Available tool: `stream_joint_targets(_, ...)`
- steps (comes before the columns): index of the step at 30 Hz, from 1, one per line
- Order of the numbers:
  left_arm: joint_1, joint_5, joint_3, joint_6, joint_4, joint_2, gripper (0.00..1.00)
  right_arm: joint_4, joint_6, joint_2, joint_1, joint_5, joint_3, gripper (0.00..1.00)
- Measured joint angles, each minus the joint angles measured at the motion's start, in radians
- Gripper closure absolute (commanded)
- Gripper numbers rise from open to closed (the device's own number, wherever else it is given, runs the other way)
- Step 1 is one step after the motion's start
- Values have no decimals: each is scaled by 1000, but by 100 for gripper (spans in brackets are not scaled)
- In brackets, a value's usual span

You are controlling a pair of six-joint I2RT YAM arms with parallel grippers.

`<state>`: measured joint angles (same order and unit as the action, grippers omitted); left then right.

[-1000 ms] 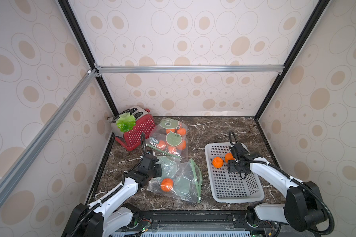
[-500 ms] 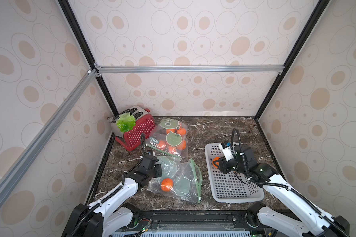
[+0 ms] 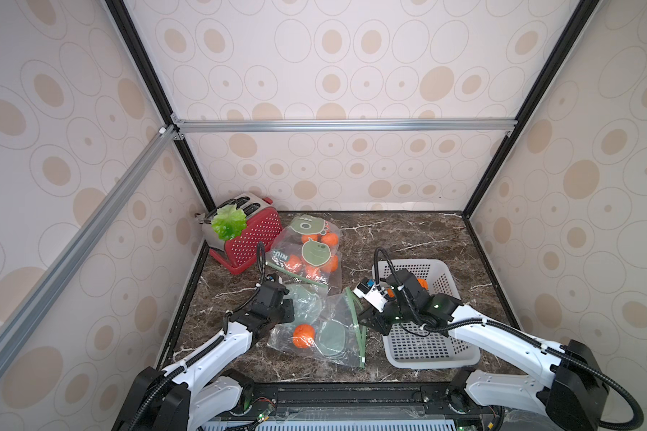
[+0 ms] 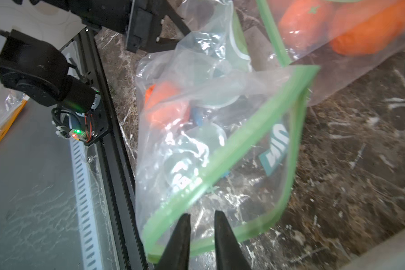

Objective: Open the zip-top bag and take out the orange
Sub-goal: Pick up the orange from the zipper food storage bag.

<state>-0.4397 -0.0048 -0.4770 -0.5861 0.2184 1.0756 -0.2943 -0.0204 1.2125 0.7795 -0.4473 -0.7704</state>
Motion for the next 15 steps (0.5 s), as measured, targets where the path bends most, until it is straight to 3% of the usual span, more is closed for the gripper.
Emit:
stream_joint_targets(5,0,3,2,-1,-4,2,100,64,-13,120,42,-30,-6,70)
stream_joint_targets(15,0,30,68,-51,-61,14,100,191,-35,277,106,-121,-45,47)
